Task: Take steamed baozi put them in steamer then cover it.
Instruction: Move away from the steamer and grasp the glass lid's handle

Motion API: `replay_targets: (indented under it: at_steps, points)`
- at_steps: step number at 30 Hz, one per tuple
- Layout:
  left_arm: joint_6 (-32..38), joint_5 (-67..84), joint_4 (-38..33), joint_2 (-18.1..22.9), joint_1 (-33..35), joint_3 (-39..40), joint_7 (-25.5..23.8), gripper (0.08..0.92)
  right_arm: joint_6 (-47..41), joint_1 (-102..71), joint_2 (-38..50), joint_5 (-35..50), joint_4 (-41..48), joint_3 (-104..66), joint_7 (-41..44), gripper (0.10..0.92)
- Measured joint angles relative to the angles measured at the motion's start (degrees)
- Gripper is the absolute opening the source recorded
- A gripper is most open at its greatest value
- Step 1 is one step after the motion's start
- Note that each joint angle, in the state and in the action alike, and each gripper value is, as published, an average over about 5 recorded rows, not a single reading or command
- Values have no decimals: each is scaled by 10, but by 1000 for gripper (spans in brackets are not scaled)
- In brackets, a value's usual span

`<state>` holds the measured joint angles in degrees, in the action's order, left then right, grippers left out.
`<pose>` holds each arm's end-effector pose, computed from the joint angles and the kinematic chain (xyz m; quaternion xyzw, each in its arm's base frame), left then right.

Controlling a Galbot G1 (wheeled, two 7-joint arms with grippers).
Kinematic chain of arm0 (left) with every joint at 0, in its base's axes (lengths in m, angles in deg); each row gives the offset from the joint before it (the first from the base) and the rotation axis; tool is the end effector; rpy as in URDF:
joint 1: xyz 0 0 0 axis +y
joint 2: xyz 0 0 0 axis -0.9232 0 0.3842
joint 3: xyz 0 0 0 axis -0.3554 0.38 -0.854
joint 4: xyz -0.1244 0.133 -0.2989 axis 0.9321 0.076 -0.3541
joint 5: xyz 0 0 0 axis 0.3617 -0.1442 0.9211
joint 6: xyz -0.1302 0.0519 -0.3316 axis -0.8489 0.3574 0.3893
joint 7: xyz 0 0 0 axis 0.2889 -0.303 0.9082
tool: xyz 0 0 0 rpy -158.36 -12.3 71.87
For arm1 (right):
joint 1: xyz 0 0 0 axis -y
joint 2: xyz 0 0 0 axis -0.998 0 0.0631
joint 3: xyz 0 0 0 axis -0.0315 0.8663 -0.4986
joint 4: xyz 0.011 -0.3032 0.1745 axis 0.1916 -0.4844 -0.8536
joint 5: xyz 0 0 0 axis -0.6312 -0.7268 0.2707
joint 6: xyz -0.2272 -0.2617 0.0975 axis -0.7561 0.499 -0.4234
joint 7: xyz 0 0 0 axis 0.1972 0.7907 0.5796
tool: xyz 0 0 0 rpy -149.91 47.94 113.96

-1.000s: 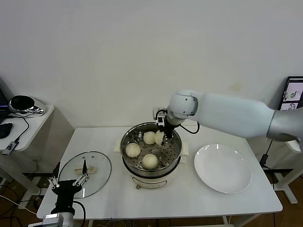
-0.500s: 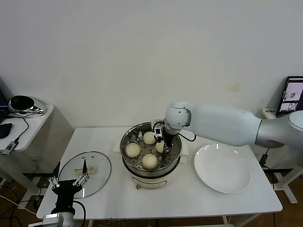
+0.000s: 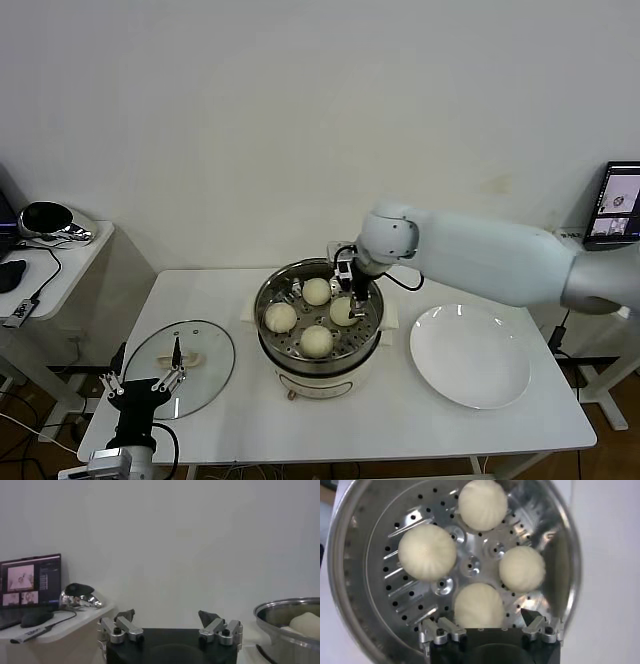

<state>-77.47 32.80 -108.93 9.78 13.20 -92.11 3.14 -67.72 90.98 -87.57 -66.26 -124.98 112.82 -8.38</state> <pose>0.1598 0.0684 -0.2908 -0.0927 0.9938 0.0598 0.0097 0.5182 0.0877 -0.0777 0.5065 -0.5936 0.5470 0.3030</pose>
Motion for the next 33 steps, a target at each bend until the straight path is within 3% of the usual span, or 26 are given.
replay_targets:
  at_steps: [8,16,25,33]
  points:
    - [0,6,12,-4,-4,-1,0,823,71,-98,107,38,-86,-121,-149,823]
    - [0,-5,25,-2,-5,-7,6,823,194,-367,169,26,-161,-388,-285,823]
    - [5,-143,68,-11,-11,-28,10,823,319,-703,88,-29,-213,-730,-336,823]
    - [21,-359,135,-57,5,-64,-10,823,380,-947,-38,-65,-243,-991,-355,823]
